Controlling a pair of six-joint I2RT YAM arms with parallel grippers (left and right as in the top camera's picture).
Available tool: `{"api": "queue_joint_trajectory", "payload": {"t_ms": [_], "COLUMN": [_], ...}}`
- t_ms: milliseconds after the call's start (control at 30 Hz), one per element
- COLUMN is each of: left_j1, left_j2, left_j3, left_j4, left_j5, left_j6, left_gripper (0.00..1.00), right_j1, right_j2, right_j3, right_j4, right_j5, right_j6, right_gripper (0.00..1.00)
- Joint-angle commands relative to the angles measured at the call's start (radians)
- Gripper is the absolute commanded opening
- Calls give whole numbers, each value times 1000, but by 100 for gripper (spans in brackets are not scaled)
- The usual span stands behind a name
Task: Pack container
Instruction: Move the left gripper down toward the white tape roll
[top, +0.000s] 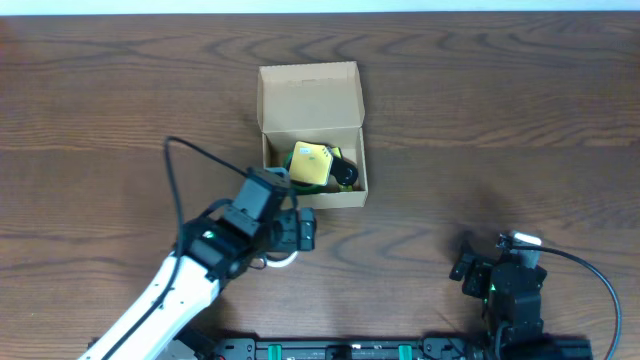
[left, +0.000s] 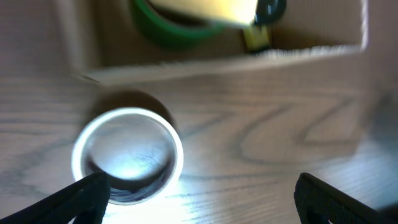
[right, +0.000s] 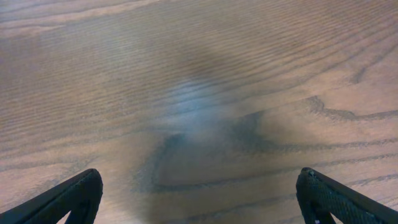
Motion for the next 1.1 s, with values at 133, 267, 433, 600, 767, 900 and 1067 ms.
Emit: {"api": "queue_joint_trajectory", "payload": {"t_ms": [133,267,433,600,767,900,1067], "left_j1": [-34,-34,-34,-34,-34,-34,-34], "left_j2": [126,152,151,151,117,110,116], "left_j3": [-3,-3,-3,-3,-3,-5,-47], "left_j4": [-21,-30,55,42,-157,-208,-187], "left_j5": [45,51,-129,-260,-286,-285,-259], "left_j6": [-8,-8,-181,-515,-885,-991,-1063], "left_gripper": [95,95,95,93,90,90,90], "right_j1": [-7,-7,-7,-7,-7,-7,-7], "right_j2": [-6,-6,-6,-6,-6,-6,-6], "right_j3": [-8,-8,-8,-8,-8,-8,-8], "right_j4": [-2,-2,-2,-2,-2,-2,-2], "right_j5": [10,10,10,10,10,10,10], "right_j6": [-15,-15,-15,-15,-15,-15,-15], "right_gripper": [99,99,99,99,99,99,99]}}
